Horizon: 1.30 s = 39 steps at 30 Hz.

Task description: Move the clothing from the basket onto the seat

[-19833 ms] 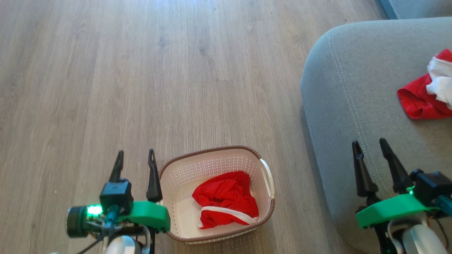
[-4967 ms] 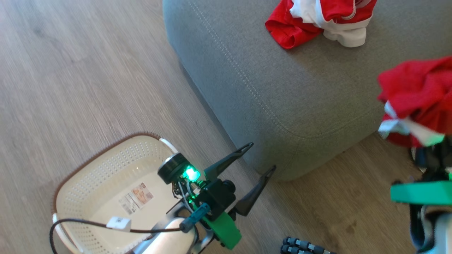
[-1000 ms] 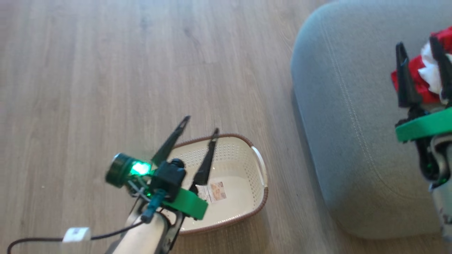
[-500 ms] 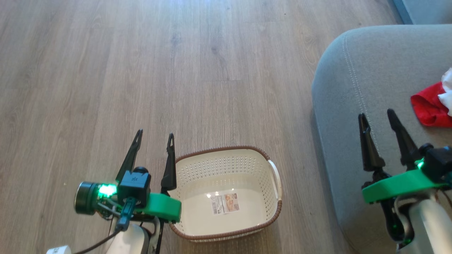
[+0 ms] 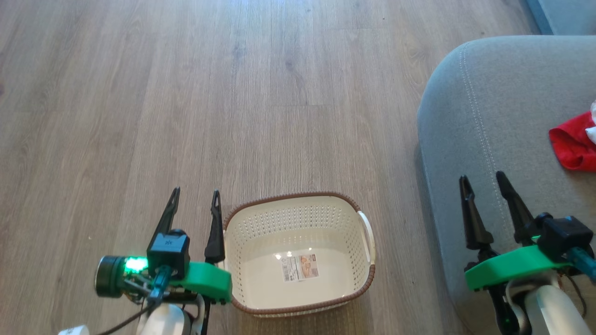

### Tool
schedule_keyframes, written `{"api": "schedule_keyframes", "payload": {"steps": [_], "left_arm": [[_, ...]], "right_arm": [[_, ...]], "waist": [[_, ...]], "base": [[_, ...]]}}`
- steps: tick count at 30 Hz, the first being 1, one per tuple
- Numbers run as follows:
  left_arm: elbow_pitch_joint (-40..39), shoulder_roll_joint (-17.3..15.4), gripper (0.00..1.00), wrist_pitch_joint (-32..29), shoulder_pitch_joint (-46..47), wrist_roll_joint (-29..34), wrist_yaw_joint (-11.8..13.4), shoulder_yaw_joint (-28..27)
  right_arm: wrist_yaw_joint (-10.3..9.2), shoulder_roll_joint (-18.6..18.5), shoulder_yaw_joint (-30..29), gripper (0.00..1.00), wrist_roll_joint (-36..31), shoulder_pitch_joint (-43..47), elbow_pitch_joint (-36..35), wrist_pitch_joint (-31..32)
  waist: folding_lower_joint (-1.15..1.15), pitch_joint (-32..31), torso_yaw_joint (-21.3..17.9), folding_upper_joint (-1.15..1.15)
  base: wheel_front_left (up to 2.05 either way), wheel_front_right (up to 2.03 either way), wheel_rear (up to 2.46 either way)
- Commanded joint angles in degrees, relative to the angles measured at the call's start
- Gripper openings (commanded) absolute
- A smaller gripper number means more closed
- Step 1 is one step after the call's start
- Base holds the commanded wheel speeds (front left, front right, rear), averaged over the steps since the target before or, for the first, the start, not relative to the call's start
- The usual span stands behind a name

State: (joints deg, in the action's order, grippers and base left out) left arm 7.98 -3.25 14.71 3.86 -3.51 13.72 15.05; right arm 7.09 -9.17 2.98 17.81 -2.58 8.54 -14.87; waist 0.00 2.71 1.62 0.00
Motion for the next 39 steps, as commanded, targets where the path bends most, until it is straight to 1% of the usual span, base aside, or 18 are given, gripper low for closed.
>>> {"api": "schedule_keyframes", "payload": {"steps": [1,5,13,18,22,26,32,36,39], "left_arm": [[-1.81,0.33,1.00,0.29,0.97,0.05,-0.25,-2.09],[-1.53,0.35,1.00,0.29,0.73,-0.68,0.02,-2.37],[-1.29,0.36,1.00,0.29,0.74,-1.63,-0.50,-3.03],[-0.92,0.36,1.00,0.29,0.54,-2.68,-1.79,-3.18],[-0.91,0.36,1.00,0.29,0.50,-3.43,-2.29,-3.45],[-1.08,0.36,1.00,0.29,0.85,-3.74,-3.78,-3.10],[-1.53,0.37,1.00,0.29,0.96,-4.17,-4.27,-3.32],[-2.07,0.37,1.00,0.29,0.77,-5.61,-5.27,-3.59],[-1.97,0.37,1.00,0.29,0.61,-5.92,-5.36,-3.88]], "right_arm": [[0.40,-0.45,1.45,1.00,-0.60,-0.23,-1.55,-0.13],[0.40,-0.38,1.74,1.00,-0.64,-0.12,-1.25,-0.13],[0.40,-0.25,1.56,1.00,-0.94,-0.11,-1.05,-0.13],[0.40,0.13,0.92,1.00,-0.71,-0.13,-0.95,-0.13],[0.40,0.06,1.00,1.00,-0.78,-0.23,-0.98,-0.13],[0.40,-0.03,0.94,1.00,-0.83,-0.36,-0.95,-0.13],[0.40,0.07,0.86,1.00,-0.59,-0.62,-0.65,-0.13],[0.40,0.00,0.98,1.00,-0.52,-0.66,-0.50,-0.13],[0.40,0.00,0.91,1.00,-0.53,-0.61,-0.52,-0.13]], "waist": [[0.00,0.06,-0.04,0.00],[0.00,0.01,-0.20,0.00],[0.00,-0.28,-0.31,0.00],[0.00,-0.45,-0.29,0.00],[0.00,-0.37,-0.31,0.00],[0.00,-0.22,-0.30,0.00],[0.00,-0.14,-0.52,0.00],[0.00,-0.22,-0.65,0.00],[0.00,-0.27,-0.71,0.00]], "base": [[0.00,0.00,0.00],[0.00,0.00,0.00],[0.00,0.00,0.00],[0.00,0.00,0.00],[0.00,0.00,0.00],[0.00,0.00,0.00],[0.00,0.00,0.00],[0.00,0.00,0.00],[0.00,0.00,0.00]]}}
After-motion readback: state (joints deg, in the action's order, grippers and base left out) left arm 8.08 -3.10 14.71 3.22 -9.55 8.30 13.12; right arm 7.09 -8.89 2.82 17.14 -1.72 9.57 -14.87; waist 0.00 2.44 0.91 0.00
